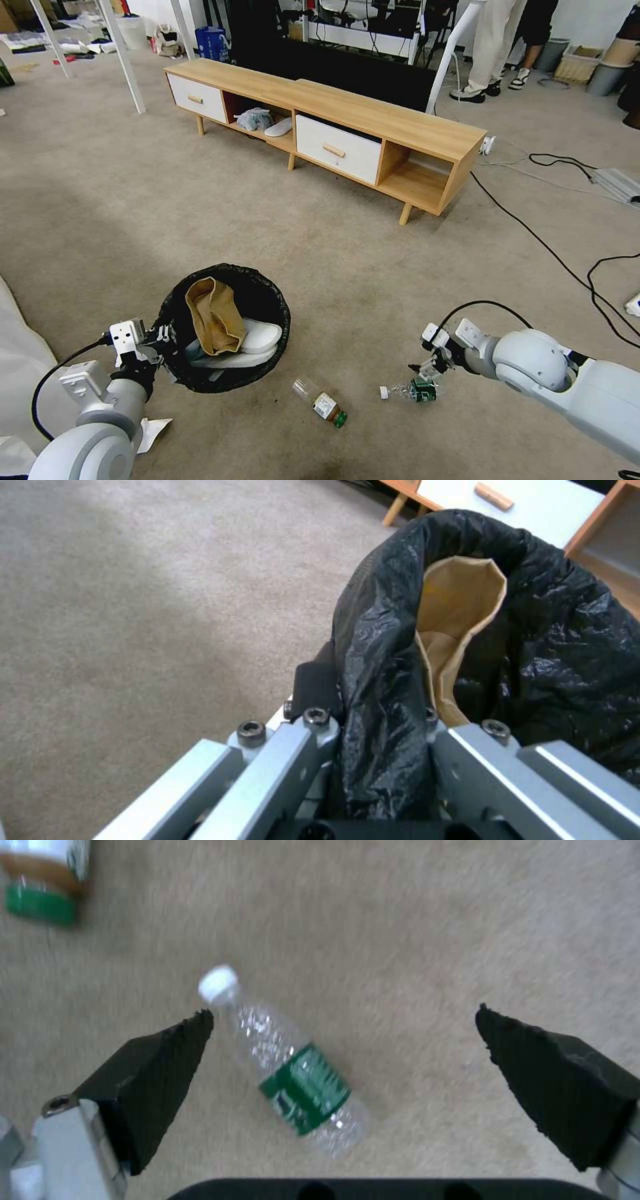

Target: Pick up the trash bin and place the garbage on the floor into it.

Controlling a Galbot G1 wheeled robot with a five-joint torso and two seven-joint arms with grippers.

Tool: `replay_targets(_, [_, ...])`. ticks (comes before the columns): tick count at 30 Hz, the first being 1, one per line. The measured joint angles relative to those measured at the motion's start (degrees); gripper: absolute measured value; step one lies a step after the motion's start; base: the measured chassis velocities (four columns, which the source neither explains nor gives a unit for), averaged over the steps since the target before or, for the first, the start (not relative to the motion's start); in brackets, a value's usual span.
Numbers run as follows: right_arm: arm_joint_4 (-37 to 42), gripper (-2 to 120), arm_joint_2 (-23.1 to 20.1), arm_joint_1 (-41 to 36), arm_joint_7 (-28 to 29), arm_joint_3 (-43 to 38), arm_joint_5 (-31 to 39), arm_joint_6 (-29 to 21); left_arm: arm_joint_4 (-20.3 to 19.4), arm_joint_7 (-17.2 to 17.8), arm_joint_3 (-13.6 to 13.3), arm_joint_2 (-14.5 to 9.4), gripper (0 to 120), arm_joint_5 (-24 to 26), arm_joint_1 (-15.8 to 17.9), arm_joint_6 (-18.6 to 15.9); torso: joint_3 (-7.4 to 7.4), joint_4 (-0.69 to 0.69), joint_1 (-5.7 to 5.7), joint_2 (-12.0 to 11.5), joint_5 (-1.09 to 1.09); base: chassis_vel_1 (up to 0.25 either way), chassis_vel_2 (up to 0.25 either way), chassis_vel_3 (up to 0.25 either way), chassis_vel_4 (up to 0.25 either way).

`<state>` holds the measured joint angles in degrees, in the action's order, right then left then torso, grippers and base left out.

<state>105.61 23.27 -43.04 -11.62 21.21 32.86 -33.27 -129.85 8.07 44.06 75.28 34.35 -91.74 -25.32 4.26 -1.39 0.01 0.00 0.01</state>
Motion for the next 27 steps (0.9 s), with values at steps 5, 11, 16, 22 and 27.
replay_targets(5, [-1.93,100,-1.62,-1.04,-1.26,2.58,-0.81,2.43,0.52,-1.01,-0.12,0.3,0,-0.09,0.05,0.52,0.0,-0.01,0.0,0.0,-0.01,0.0,0.0,0.0,0.0])
replay_targets(11, [-5.15,100,-0.71,-0.26,-2.07,6.09,-2.18,4.26,0.79,-1.78,-0.11,0.55,0,-0.28,-0.15,1.07,-0.01,-0.01,0.0,0.0,0.0,0.0,0.0,0.0,0.0])
replay_targets(16, [-9.74,100,1.78,1.61,-2.11,8.4,-1.98,5.14,0.41,-1.97,0.04,0.26,0,-0.02,-0.17,1.16,0.0,0.0,0.0,0.0,0.0,0.0,0.0,0.0,0.0])
replay_targets(22, [-13.52,100,3.6,3.59,-2.03,11.21,-3.58,5.29,0.28,-2.34,-0.03,0.67,0,-0.03,-0.17,1.35,-0.01,0.0,0.0,0.0,-0.01,0.0,0.0,0.0,0.0])
replay_targets(27, [-14.25,100,4.36,5.47,-1.92,13.69,-4.4,4.71,0.64,-2.84,-0.17,1.44,0,-0.49,-0.15,1.86,0.0,-0.01,0.0,0.0,-0.01,0.0,0.0,0.0,0.0])
